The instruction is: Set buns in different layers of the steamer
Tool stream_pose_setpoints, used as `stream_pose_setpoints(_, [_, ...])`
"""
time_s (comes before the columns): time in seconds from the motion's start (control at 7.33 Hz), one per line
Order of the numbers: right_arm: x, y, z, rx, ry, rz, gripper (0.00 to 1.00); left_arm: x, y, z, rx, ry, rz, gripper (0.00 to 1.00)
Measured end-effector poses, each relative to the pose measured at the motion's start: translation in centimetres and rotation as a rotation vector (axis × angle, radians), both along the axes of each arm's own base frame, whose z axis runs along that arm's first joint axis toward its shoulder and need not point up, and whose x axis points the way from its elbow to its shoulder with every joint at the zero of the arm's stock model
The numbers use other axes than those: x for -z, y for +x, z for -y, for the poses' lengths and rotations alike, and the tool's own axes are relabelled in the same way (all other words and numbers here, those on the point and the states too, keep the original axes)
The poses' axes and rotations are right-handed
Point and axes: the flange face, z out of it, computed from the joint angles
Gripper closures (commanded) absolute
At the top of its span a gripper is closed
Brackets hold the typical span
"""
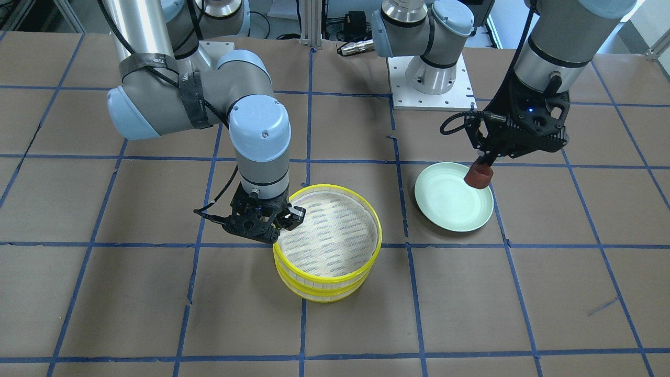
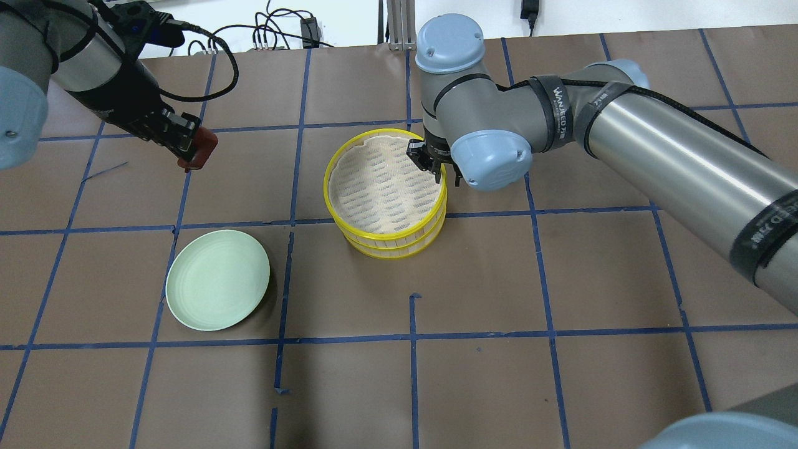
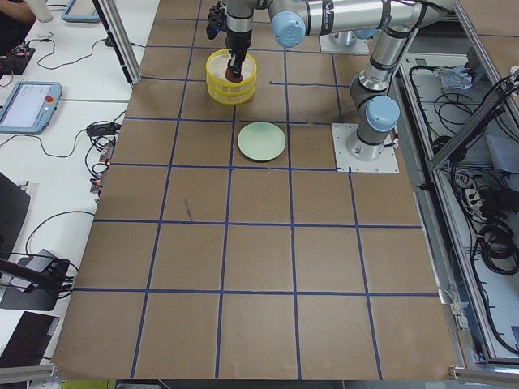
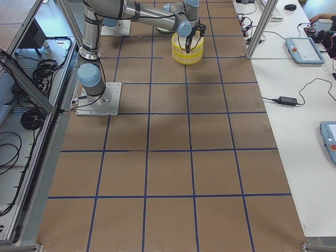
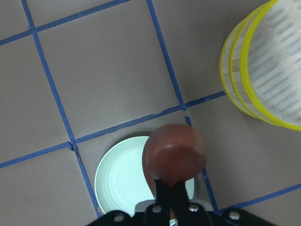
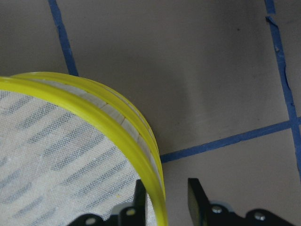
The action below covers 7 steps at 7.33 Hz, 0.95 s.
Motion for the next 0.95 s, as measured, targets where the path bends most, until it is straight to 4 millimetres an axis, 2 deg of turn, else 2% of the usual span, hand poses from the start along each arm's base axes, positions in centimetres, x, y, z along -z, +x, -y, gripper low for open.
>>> stream_pose_setpoints(0.27, [-0.1,-0.3,0.3,0.006,-0.011,0.006,0.6,0.1,-1.3,0.0,-0.013,-0.006,-0.019,0.97])
stream_pose_setpoints(0.68, [-0.1,-0.4,0.7,0.008,-0.021,0.015,0.6,0.4,-6.5,0.5,-0.051,-0.06,-0.041,0.97])
stream_pose_setpoints(0.95, [-0.3,-0.6,1.3,-0.011,-0.029,0.017,0.6,0.5,-7.8,0.4,-0.042,-0.073,-0.042,0.97])
